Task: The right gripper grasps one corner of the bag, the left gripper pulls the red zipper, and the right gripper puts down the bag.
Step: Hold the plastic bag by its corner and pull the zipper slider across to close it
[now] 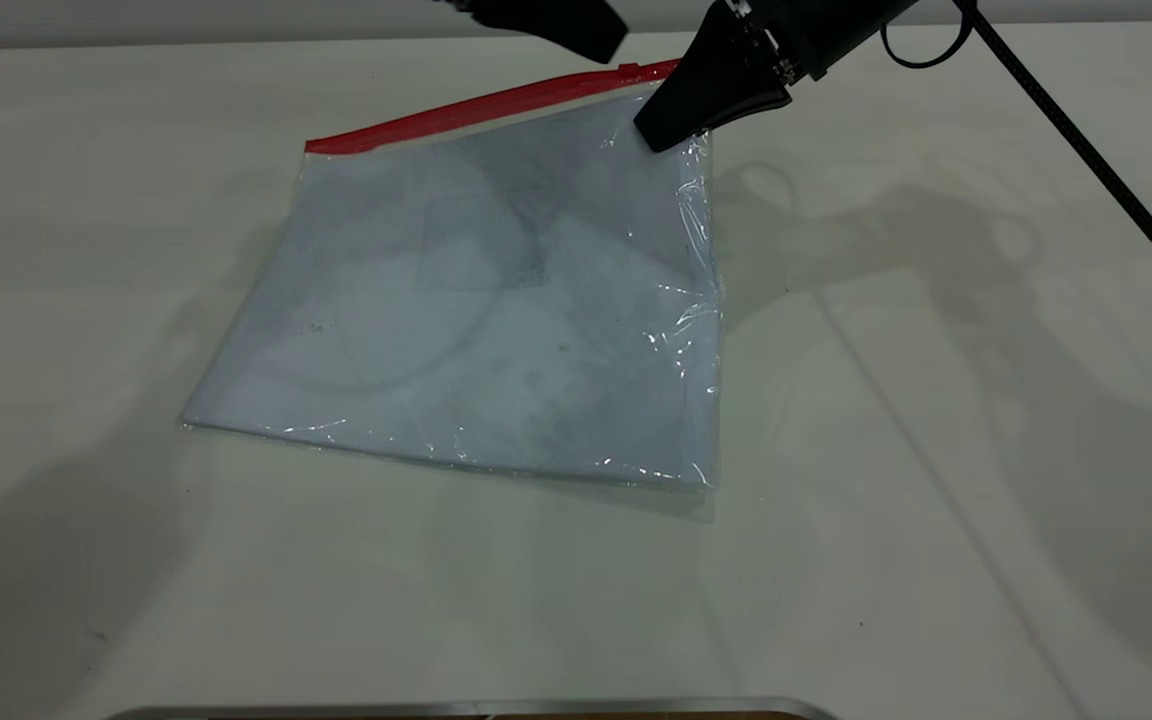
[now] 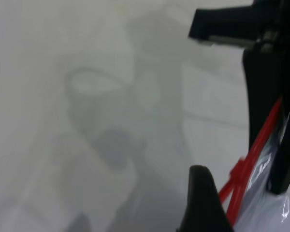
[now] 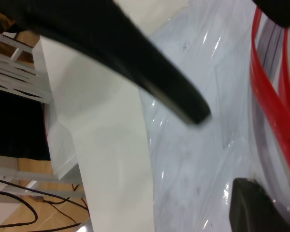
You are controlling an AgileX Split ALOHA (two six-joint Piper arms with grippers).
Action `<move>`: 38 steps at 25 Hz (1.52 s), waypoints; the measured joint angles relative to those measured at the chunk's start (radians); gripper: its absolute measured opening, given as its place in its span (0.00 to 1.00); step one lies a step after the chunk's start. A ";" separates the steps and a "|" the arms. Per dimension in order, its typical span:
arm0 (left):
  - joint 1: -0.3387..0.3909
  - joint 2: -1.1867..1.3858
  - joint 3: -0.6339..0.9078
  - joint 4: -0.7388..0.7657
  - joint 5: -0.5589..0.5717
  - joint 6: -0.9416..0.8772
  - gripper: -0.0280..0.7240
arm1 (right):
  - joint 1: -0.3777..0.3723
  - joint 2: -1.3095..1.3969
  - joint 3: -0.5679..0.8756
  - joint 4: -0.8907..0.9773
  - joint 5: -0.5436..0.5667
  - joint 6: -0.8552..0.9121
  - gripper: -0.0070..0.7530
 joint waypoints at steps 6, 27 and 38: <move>-0.012 0.030 -0.017 -0.007 -0.018 0.011 0.73 | 0.000 0.000 0.000 0.001 0.000 0.000 0.05; -0.020 0.069 -0.019 -0.088 -0.005 0.050 0.65 | 0.000 0.000 0.000 0.001 0.000 0.000 0.05; -0.031 0.069 -0.019 -0.089 -0.027 0.051 0.44 | -0.001 0.000 0.000 0.001 0.000 0.000 0.05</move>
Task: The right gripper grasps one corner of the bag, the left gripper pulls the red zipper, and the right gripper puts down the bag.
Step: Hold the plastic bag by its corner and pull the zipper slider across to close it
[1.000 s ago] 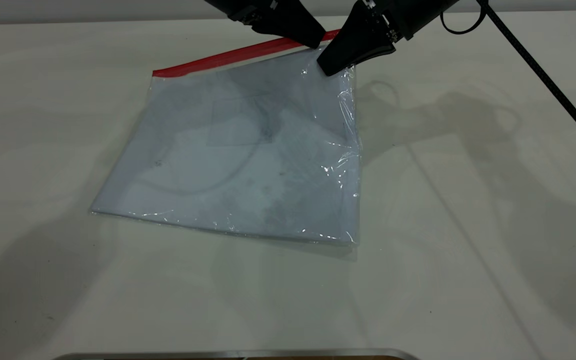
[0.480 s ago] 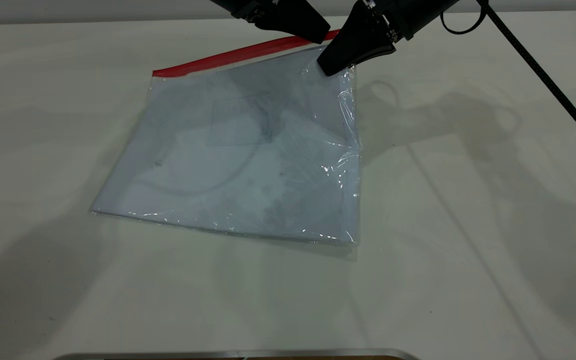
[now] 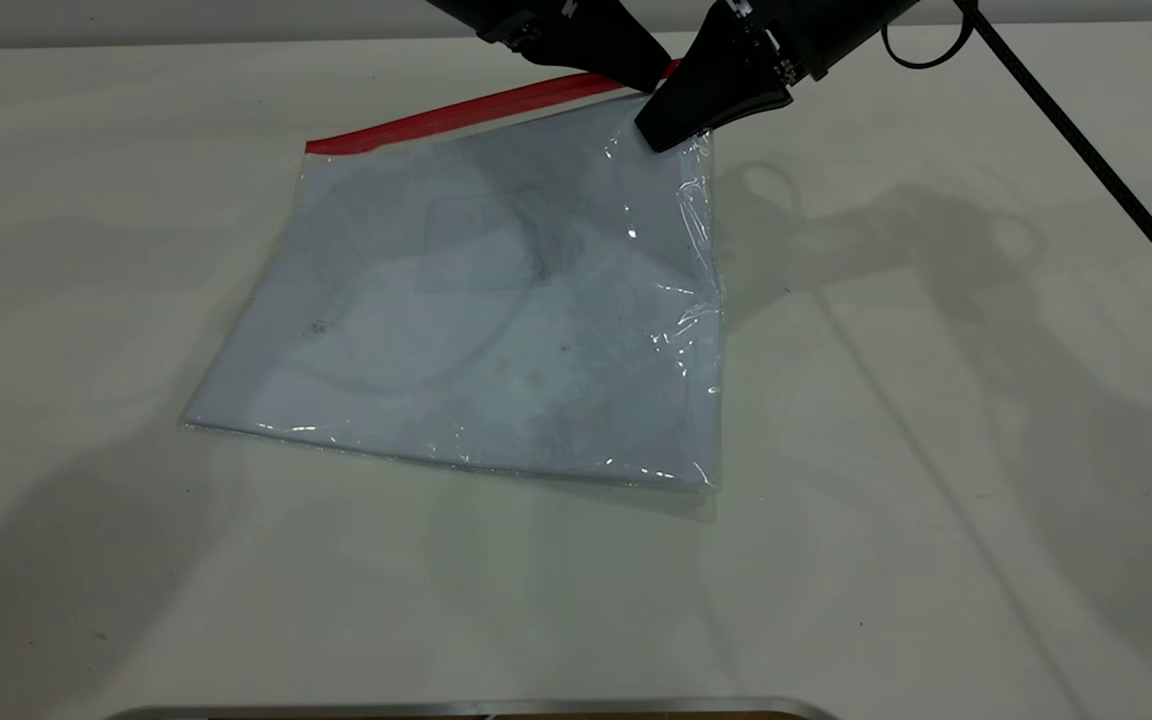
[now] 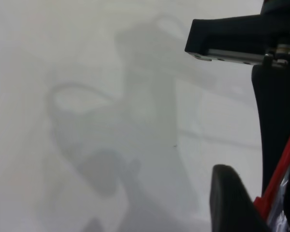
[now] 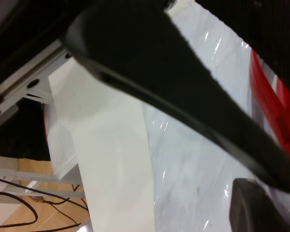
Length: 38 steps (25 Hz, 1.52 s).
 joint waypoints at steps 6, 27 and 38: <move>0.000 0.000 0.000 -0.001 -0.003 0.000 0.29 | 0.000 0.000 0.000 -0.002 0.000 0.000 0.05; -0.009 0.000 -0.001 -0.022 -0.045 0.046 0.11 | -0.051 0.000 0.000 0.009 0.010 -0.001 0.05; -0.010 0.000 -0.001 -0.036 -0.103 0.117 0.11 | -0.081 -0.004 0.000 0.024 0.010 -0.003 0.05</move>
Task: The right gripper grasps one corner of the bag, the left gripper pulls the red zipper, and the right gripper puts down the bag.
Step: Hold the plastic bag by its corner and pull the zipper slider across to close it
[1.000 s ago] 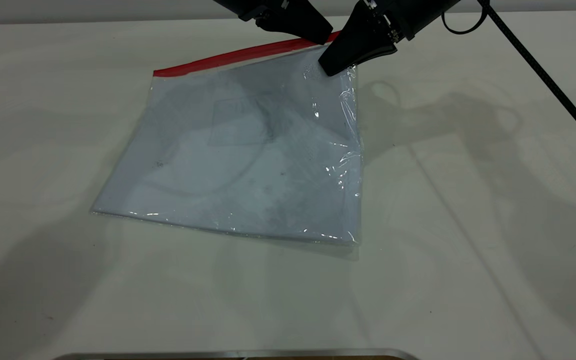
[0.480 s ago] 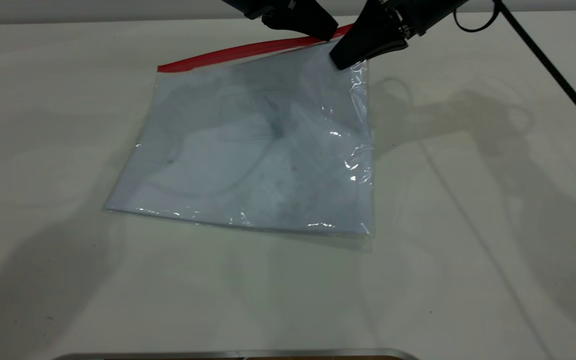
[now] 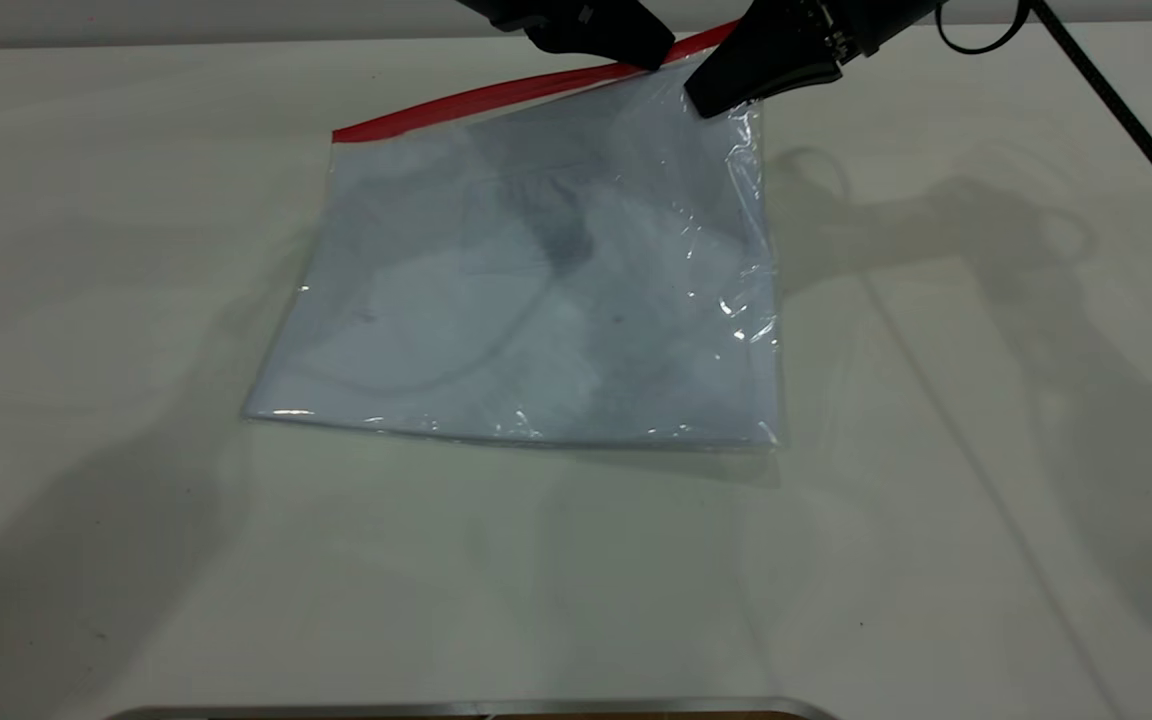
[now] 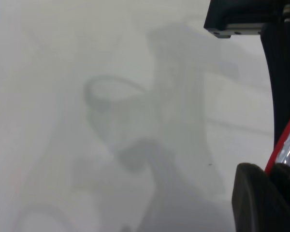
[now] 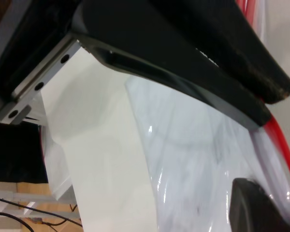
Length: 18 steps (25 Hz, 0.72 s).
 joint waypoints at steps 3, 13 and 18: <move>0.000 0.000 0.000 -0.002 -0.020 0.018 0.11 | -0.008 0.000 0.000 0.007 -0.001 0.000 0.05; 0.000 0.000 0.000 0.036 -0.077 0.041 0.11 | -0.014 0.000 0.000 0.014 -0.012 -0.001 0.05; 0.006 0.000 0.000 0.068 -0.091 0.043 0.11 | -0.022 0.000 0.000 0.012 -0.012 -0.002 0.05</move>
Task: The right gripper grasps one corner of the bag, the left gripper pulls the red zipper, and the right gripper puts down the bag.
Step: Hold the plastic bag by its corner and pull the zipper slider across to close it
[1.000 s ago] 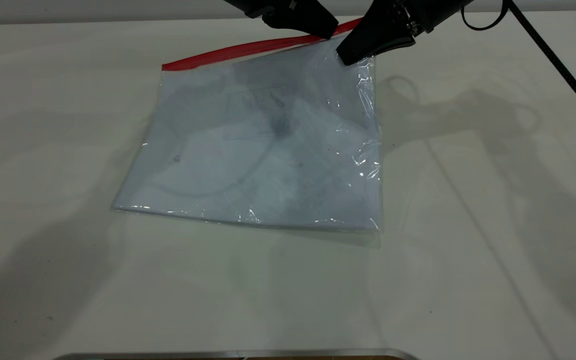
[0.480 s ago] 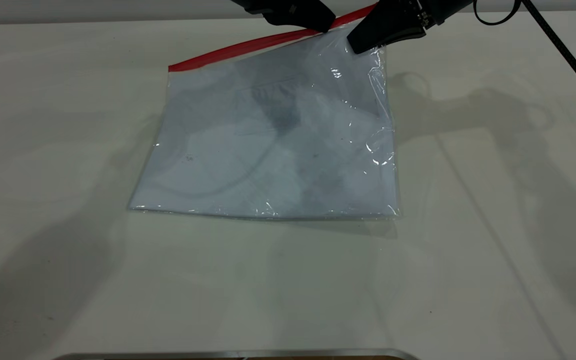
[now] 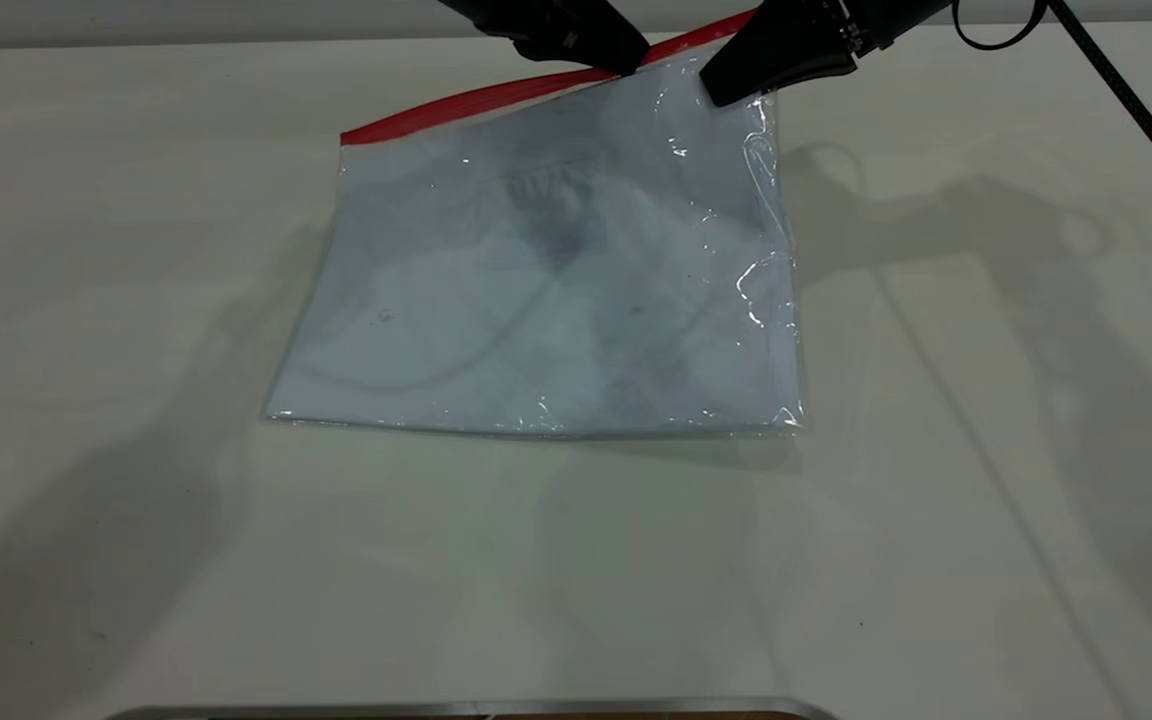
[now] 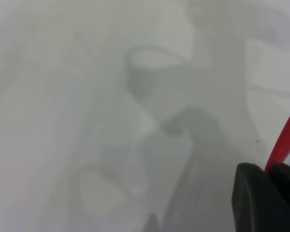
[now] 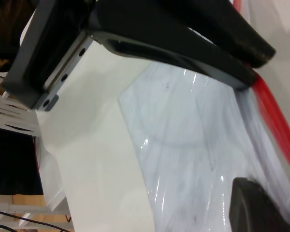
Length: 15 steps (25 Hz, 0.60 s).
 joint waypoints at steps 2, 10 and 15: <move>0.007 0.000 0.000 0.008 -0.005 0.001 0.11 | -0.004 0.000 0.000 0.001 0.000 -0.001 0.05; 0.038 0.016 0.000 0.011 -0.017 0.001 0.11 | -0.022 0.000 0.000 0.018 0.003 -0.001 0.05; 0.060 0.040 0.000 -0.003 -0.016 0.001 0.12 | -0.034 0.000 0.000 0.020 0.002 -0.001 0.05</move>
